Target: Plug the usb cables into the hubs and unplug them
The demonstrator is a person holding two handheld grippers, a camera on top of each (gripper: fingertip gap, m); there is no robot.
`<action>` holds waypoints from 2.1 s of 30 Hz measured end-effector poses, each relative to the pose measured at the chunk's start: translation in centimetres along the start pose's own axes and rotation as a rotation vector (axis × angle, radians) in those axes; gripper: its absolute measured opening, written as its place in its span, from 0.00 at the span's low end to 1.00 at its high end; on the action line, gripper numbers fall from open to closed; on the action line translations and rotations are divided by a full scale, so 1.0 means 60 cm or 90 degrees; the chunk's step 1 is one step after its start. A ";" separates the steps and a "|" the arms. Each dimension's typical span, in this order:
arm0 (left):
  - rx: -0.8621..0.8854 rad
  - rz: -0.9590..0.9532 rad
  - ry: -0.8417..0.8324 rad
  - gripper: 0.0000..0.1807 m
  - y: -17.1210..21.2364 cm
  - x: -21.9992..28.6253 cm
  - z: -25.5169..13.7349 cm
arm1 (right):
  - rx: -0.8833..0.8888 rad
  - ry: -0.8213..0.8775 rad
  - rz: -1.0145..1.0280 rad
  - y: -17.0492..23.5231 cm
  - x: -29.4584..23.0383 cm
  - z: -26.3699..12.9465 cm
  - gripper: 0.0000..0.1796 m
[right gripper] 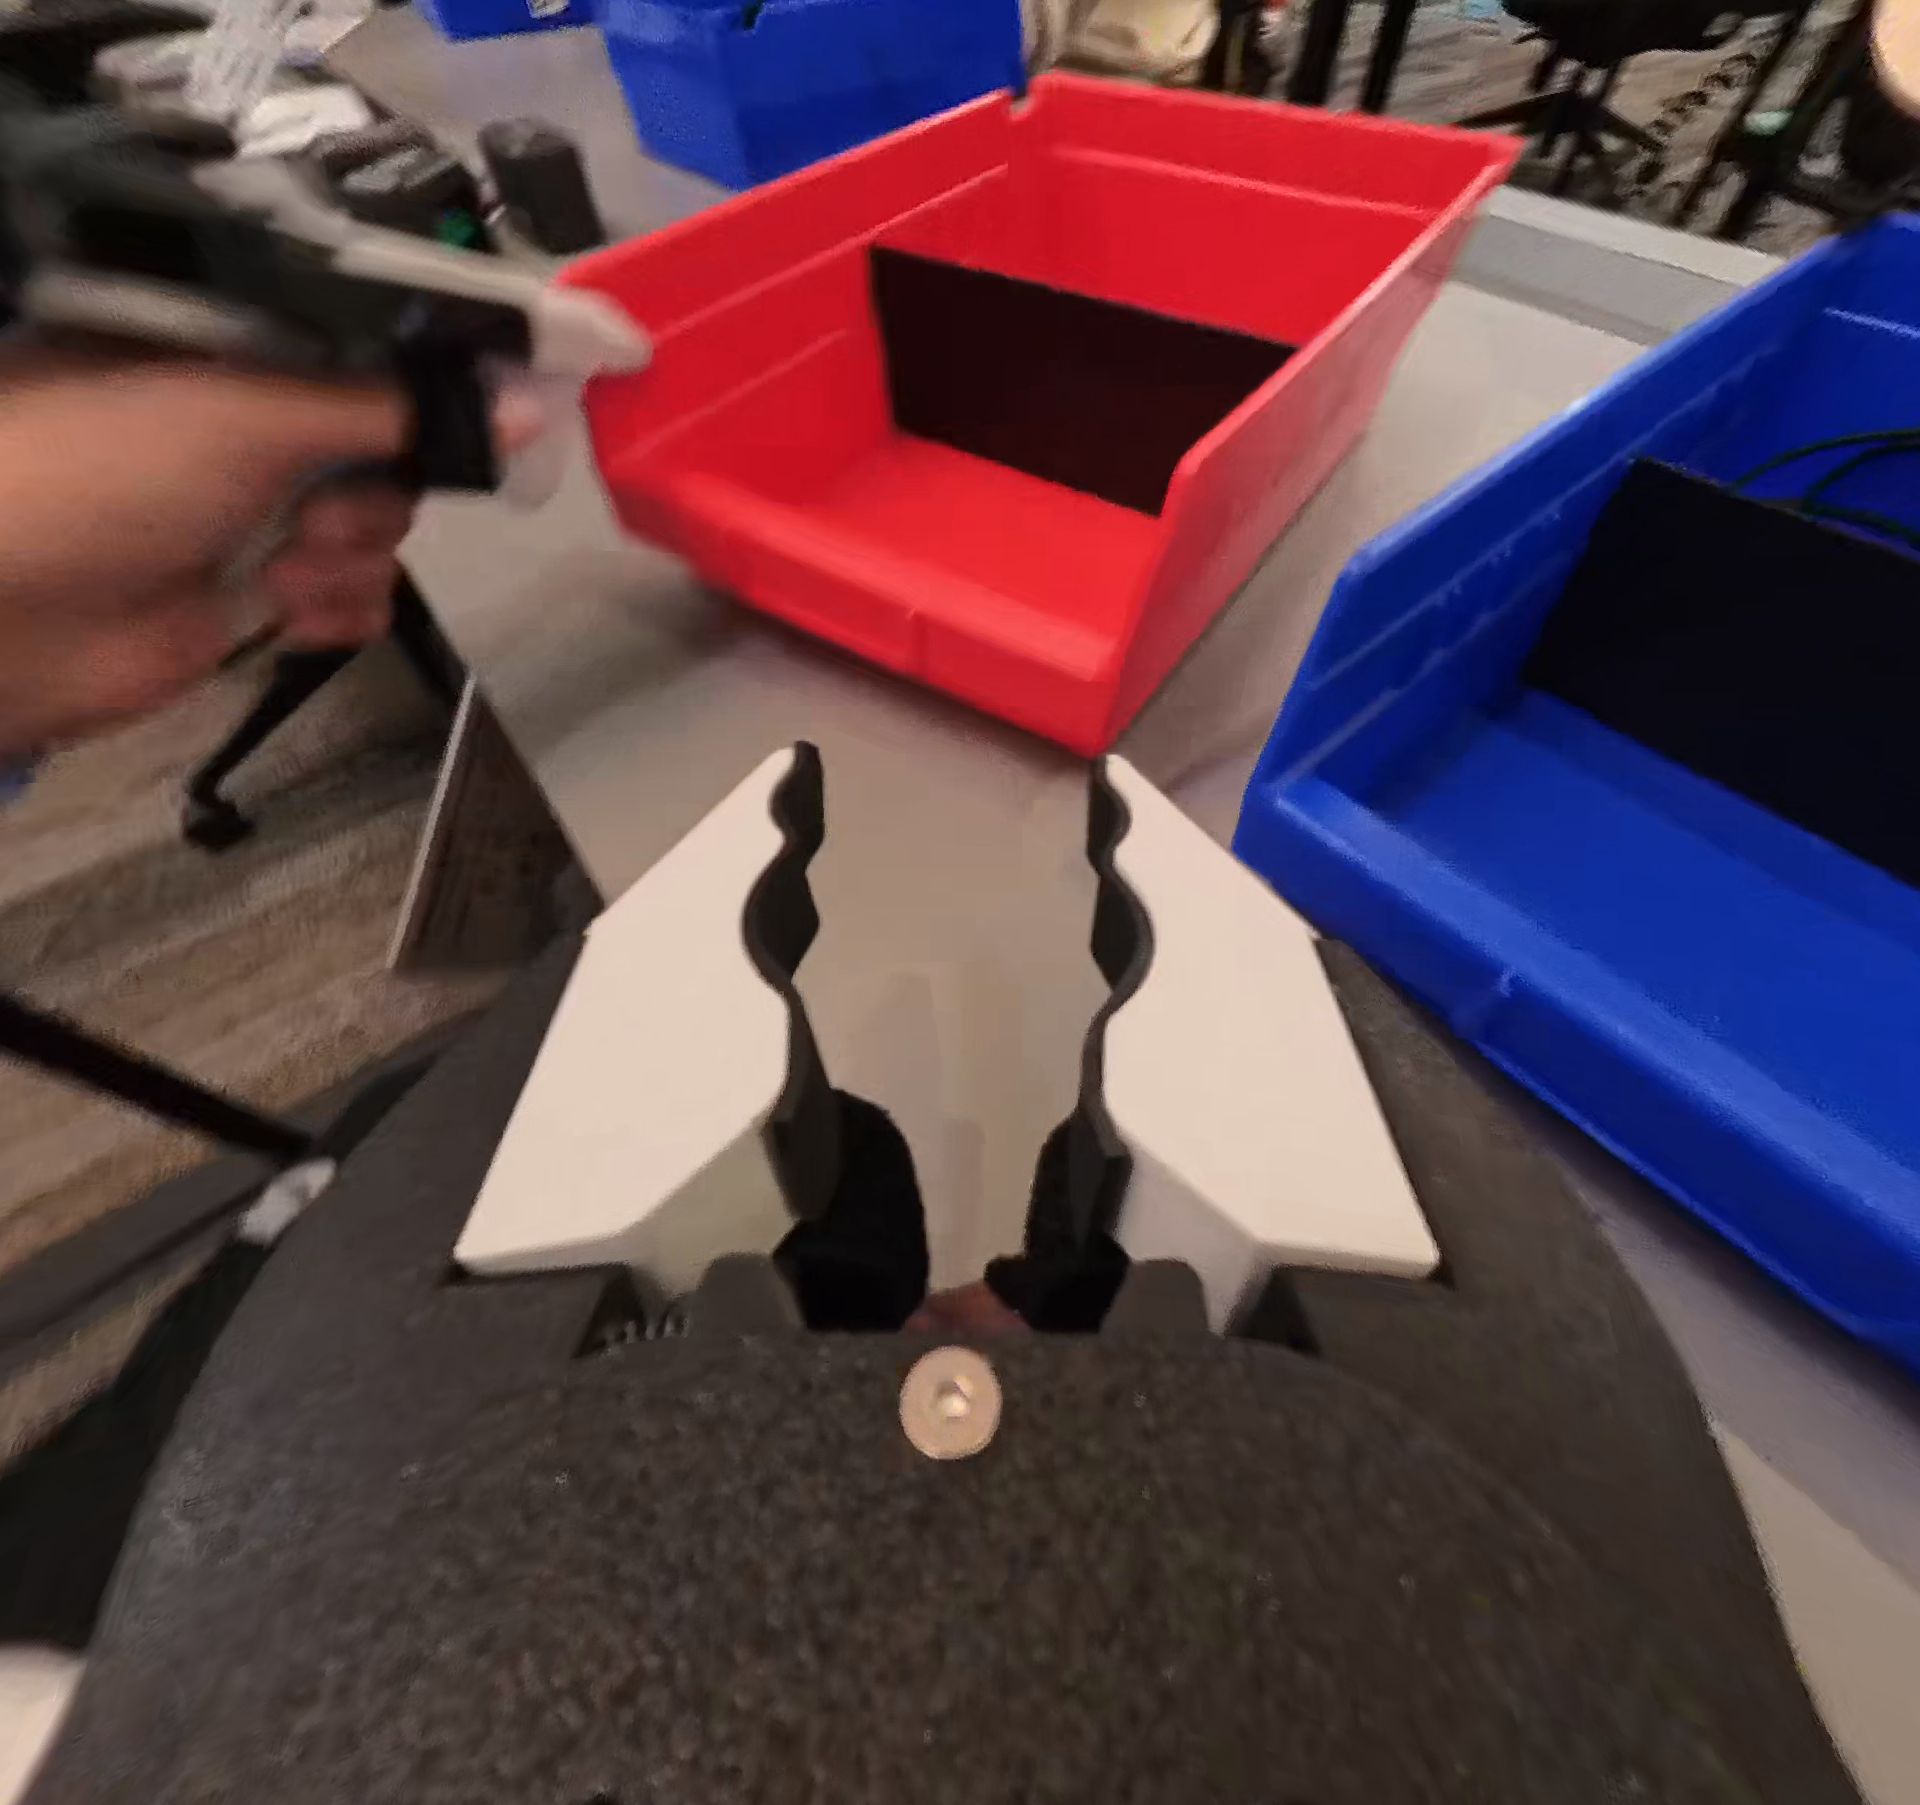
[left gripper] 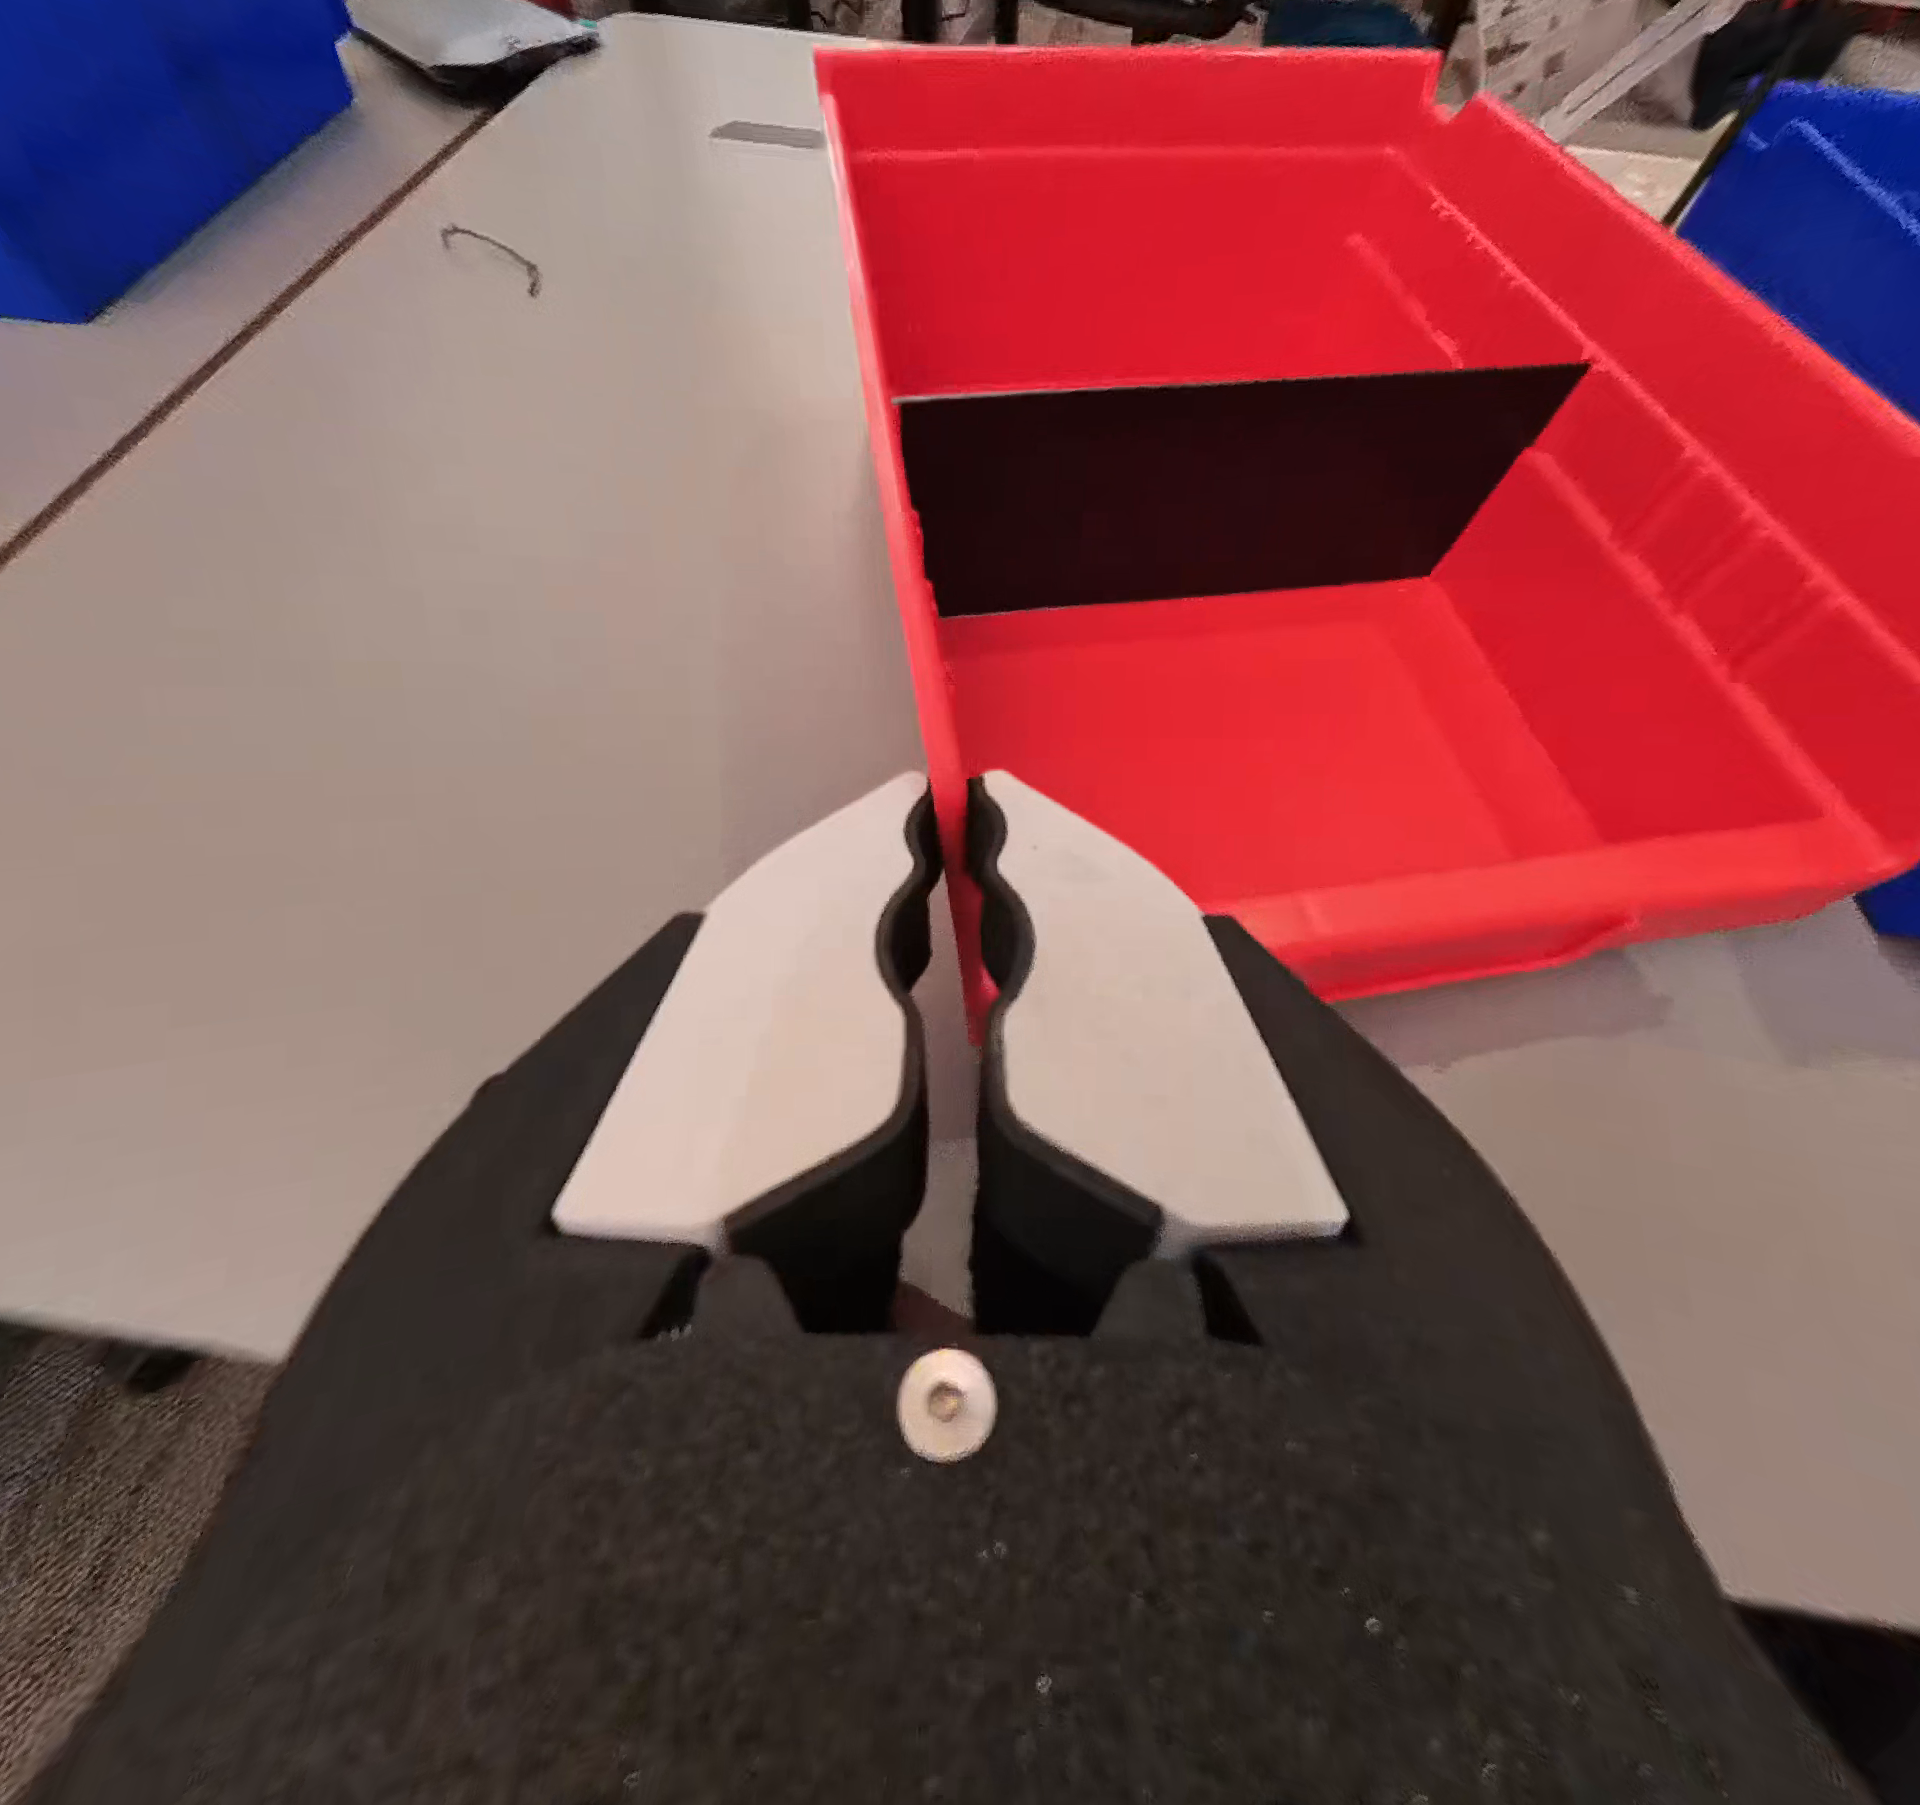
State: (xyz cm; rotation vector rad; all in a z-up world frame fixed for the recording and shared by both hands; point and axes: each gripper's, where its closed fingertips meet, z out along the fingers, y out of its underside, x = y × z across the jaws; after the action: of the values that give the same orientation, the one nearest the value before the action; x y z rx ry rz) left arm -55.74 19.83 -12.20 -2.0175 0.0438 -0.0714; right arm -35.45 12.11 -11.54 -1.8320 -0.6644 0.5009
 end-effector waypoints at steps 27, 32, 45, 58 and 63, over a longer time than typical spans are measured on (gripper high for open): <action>0.214 0.140 -0.092 0.02 -0.059 0.053 -0.197 | -0.024 0.201 0.096 -0.078 0.059 0.046 0.03; 0.325 0.190 -0.084 0.02 -0.147 0.135 -0.254 | 0.084 0.240 0.078 -0.176 0.112 -0.055 0.03; 0.329 0.223 0.200 0.02 -0.279 0.668 -0.145 | 0.105 0.476 0.210 -0.134 0.521 -0.462 0.02; 0.085 0.198 0.295 0.04 0.012 0.919 0.037 | -0.073 0.514 0.257 0.194 0.730 -0.506 0.02; 0.076 0.221 0.350 0.05 0.019 0.930 0.021 | -0.066 0.546 0.239 0.197 0.736 -0.517 0.03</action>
State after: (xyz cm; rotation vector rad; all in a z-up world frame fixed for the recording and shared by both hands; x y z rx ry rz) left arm 0.03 16.95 -12.03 -1.7916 0.7176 -0.3939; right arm 19.62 15.88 -13.24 -2.0408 0.2430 -0.1144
